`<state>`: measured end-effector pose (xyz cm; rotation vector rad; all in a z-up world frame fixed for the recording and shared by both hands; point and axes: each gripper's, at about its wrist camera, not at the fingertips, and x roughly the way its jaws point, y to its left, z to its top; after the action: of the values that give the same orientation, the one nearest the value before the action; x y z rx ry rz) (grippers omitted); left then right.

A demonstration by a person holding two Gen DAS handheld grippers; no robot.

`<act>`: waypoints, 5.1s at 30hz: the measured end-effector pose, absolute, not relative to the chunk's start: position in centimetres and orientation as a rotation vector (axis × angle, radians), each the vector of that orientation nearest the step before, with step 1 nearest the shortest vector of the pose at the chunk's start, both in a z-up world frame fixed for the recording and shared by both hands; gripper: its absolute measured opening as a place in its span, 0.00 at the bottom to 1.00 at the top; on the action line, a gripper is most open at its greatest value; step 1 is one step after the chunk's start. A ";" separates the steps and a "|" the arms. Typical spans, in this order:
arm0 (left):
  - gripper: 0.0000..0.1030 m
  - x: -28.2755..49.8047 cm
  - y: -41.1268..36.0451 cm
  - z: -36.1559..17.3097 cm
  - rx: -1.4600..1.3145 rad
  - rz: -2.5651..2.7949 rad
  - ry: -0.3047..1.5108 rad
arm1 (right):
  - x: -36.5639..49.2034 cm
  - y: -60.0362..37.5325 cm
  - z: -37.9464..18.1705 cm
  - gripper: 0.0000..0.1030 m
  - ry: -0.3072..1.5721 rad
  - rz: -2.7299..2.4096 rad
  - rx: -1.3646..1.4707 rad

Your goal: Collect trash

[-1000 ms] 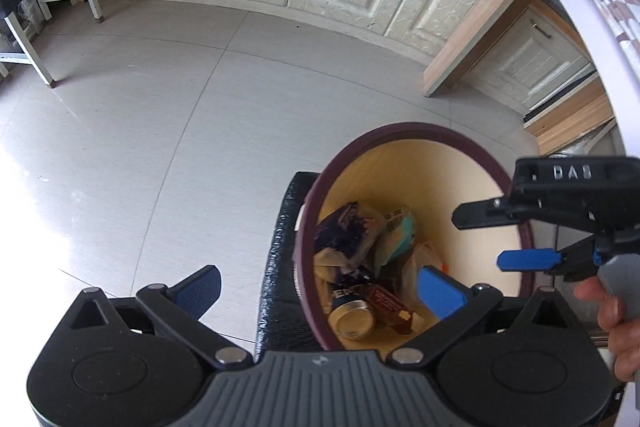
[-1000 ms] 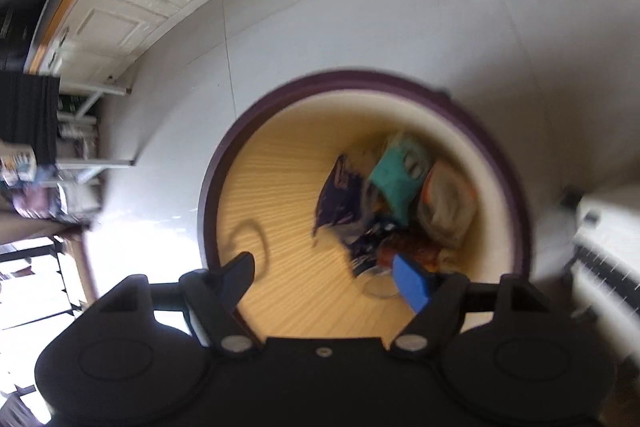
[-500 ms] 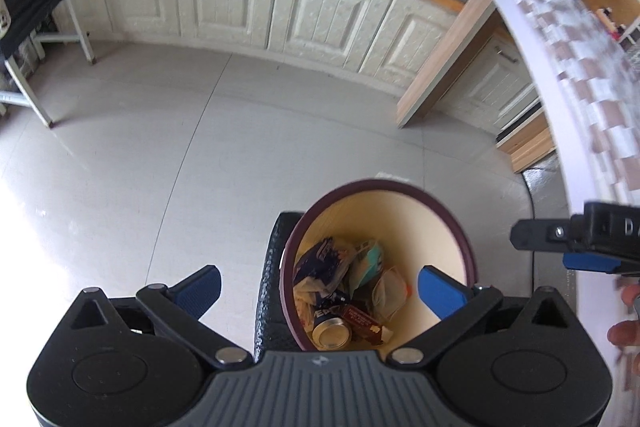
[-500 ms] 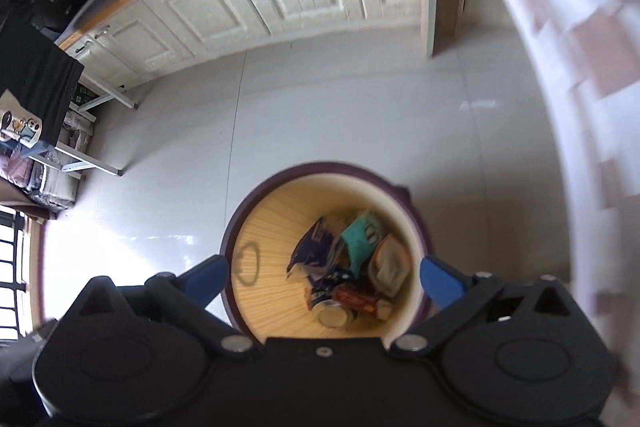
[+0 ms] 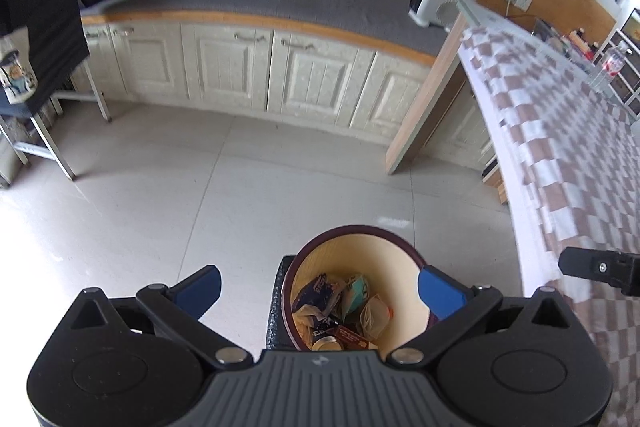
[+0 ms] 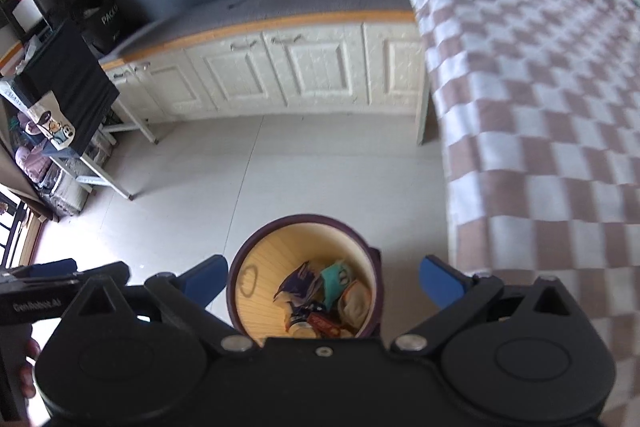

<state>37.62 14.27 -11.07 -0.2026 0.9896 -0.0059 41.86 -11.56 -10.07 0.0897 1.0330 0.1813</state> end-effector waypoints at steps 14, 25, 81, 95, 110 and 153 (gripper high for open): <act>1.00 26.1 8.8 -2.3 -0.187 0.025 0.808 | 30.1 -18.8 -1.5 1.00 0.825 0.164 0.048; 1.00 15.5 3.6 2.0 -0.139 0.058 0.686 | 19.2 -23.1 2.8 1.00 0.682 0.177 0.036; 1.00 2.1 3.4 1.5 -0.083 -0.079 0.643 | 0.8 -21.2 2.7 1.00 0.602 0.029 0.018; 1.00 1.8 3.4 1.5 -0.082 -0.076 0.643 | 0.6 -21.0 2.7 1.00 0.604 0.032 0.016; 1.00 1.5 3.6 1.4 -0.083 -0.071 0.641 | 0.5 -20.5 3.1 1.00 0.605 0.043 0.011; 1.00 1.5 3.9 1.4 -0.083 -0.072 0.641 | 0.8 -20.2 3.6 1.00 0.606 0.050 0.007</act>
<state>1.53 3.90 1.41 -0.0828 0.6414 -0.0722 0.78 -20.20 3.57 0.0071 0.6059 0.0500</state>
